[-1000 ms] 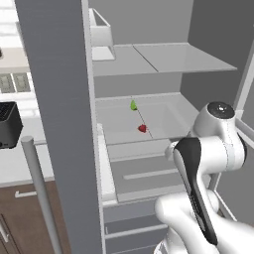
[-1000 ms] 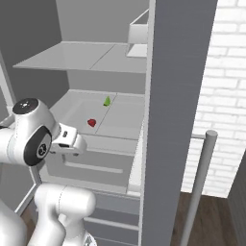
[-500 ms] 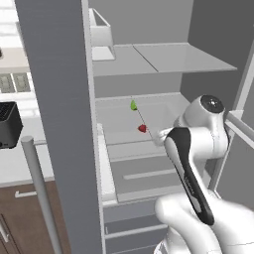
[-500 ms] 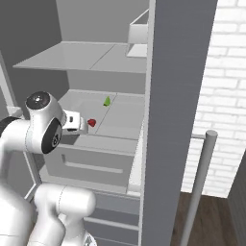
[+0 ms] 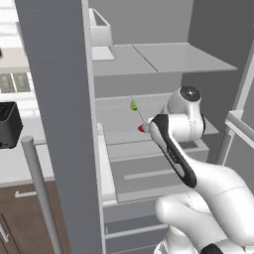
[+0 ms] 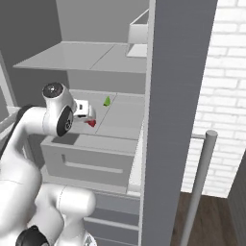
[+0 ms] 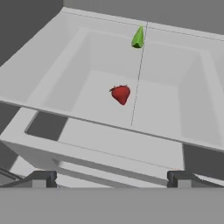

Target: Take the strawberry from the fridge and place it on top of the pancake, located on the dining counter.

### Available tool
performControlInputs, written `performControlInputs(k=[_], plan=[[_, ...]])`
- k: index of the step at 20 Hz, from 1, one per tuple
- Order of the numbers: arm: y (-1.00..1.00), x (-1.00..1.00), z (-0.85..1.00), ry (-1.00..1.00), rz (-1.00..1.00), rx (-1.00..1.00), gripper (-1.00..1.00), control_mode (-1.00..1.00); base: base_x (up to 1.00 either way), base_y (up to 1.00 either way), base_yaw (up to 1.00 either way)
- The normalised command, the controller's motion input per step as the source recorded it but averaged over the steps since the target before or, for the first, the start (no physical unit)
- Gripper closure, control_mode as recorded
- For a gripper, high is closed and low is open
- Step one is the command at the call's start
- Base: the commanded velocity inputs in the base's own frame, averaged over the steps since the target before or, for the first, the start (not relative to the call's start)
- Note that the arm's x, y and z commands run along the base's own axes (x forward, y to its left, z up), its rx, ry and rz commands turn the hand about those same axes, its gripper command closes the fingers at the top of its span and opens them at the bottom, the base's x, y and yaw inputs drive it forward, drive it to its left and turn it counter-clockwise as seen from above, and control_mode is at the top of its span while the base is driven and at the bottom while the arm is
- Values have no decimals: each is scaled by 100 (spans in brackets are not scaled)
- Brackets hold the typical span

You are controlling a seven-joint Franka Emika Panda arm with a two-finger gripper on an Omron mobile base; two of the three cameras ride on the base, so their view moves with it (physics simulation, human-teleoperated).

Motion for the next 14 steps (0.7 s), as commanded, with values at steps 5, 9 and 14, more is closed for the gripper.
performControlInputs(k=[5,9,14], plan=[[-5,41,-9,13,0,0,-100,-100,0,0,0],[0,68,-51,1,-1,0,-100,-100,0,0,0],[0,61,-69,0,-1,0,-100,-100,0,0,0]])
